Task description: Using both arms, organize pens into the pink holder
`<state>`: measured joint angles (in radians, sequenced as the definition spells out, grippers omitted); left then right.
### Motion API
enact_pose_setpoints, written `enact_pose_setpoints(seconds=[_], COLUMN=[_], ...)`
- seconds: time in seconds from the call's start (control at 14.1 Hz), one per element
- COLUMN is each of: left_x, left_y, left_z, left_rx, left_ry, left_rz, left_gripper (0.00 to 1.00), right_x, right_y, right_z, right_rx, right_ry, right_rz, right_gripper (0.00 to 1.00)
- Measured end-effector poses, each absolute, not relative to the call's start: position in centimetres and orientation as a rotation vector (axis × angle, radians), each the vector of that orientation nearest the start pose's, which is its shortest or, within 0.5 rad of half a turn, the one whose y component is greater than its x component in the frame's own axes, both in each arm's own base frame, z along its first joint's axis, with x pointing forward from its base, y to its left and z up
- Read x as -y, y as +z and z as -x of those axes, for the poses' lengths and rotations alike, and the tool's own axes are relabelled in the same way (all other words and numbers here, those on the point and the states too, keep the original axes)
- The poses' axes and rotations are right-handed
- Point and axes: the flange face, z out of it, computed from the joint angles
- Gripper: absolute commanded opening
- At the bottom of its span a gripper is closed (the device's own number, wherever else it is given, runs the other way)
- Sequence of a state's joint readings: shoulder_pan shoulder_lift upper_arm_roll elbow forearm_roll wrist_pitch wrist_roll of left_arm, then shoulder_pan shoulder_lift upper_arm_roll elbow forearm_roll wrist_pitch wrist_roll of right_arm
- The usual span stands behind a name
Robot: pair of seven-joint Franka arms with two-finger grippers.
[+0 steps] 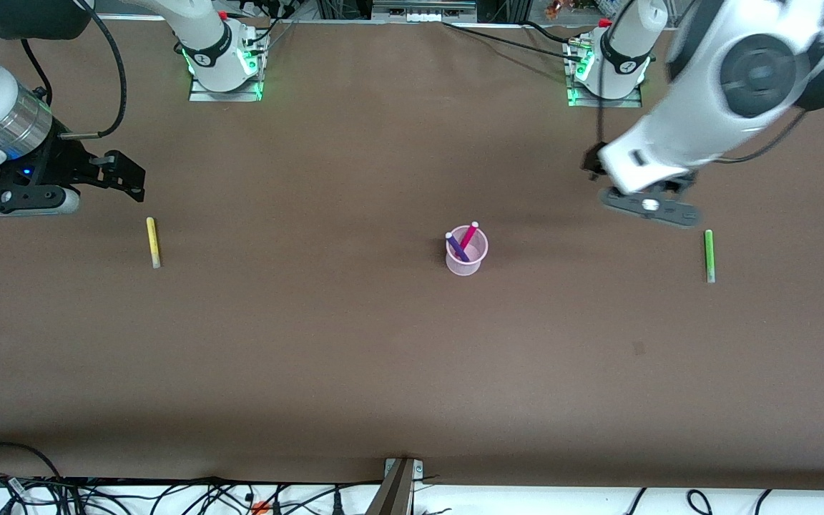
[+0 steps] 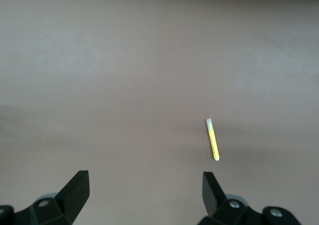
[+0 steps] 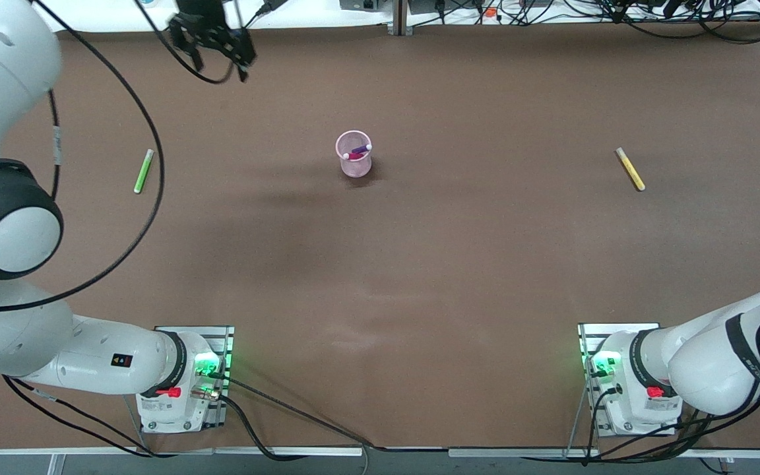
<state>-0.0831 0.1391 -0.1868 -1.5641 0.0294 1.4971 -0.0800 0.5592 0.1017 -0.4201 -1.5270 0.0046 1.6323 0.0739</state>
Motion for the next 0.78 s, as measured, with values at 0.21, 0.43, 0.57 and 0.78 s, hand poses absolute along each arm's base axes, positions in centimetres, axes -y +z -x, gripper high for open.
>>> enact_pose_setpoints(seconds=[0.21,0.43,0.57,0.78], left_x=[5.2,2.9,2.5,2.1], left_y=[56.8,58.1,58.5,58.5], left_z=[-57.1,-54.8,-53.8,-53.6], left_rx=[-0.043,0.034,0.056,0.015], left_ry=[0.128,0.047,0.051,0.055], left_rz=[3.11,3.134,3.15,3.152], left_gripper=[1.0,1.0,1.0,1.0], right_x=[-9.4,-9.5,-9.6,-10.1], right_y=[59.7,59.7,59.7,59.5], right_z=[-58.1,-58.1,-58.0,-57.7], right_rx=[0.105,0.106,0.109,0.122], right_ry=[-0.026,-0.025,-0.022,0.01], right_rz=[3.175,3.175,3.175,3.176], right_gripper=[1.0,1.0,1.0,1.0])
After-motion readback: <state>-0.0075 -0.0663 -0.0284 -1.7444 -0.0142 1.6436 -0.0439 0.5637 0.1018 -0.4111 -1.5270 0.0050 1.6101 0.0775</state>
